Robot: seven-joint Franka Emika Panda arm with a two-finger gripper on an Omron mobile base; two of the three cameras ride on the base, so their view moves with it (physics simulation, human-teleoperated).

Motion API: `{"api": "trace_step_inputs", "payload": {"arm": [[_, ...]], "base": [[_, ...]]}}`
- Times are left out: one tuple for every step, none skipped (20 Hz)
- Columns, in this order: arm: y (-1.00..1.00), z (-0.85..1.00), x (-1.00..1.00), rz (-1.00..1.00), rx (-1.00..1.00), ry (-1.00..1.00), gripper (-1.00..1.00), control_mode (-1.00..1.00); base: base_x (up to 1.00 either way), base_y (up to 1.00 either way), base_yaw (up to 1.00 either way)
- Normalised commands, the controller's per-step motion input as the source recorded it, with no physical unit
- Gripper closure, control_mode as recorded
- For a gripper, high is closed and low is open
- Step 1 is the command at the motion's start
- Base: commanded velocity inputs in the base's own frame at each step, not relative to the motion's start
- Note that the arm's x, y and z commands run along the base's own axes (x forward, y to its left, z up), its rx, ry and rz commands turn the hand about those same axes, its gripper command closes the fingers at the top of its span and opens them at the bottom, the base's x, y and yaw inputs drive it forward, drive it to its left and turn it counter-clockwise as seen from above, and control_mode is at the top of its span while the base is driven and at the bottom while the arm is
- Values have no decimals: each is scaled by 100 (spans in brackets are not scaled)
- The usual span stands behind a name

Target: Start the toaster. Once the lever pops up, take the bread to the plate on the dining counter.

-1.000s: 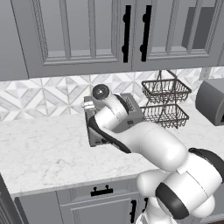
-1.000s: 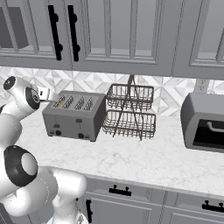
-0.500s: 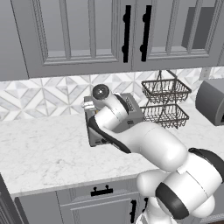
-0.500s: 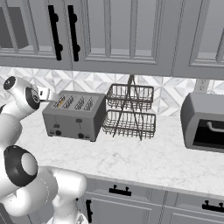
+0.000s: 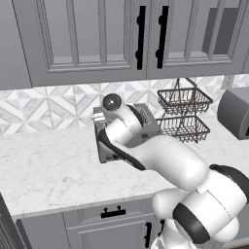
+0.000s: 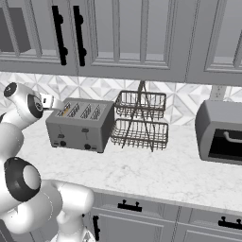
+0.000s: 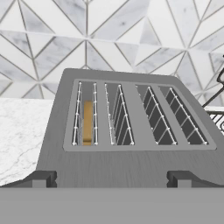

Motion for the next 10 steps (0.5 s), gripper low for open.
{"api": "trace_step_inputs", "payload": {"arm": [[0,0,0,0,0,0,-100,-100],[0,0,0,0,0,0,-100,-100],[0,0,0,0,0,0,-100,-100],[0,0,0,0,0,0,-100,-100],[0,0,0,0,0,0,-100,-100],[0,0,0,0,0,0,-100,-100],[0,0,0,0,0,0,-100,-100],[0,0,0,0,0,0,-100,-100],[0,0,0,0,0,0,-100,-100],[0,0,0,0,0,0,-100,-100]], "base": [[0,0,0],[0,0,0],[0,0,0],[0,0,0],[0,0,0],[0,0,0],[0,0,0],[0,0,0],[0,0,0],[0,0,0]]}}
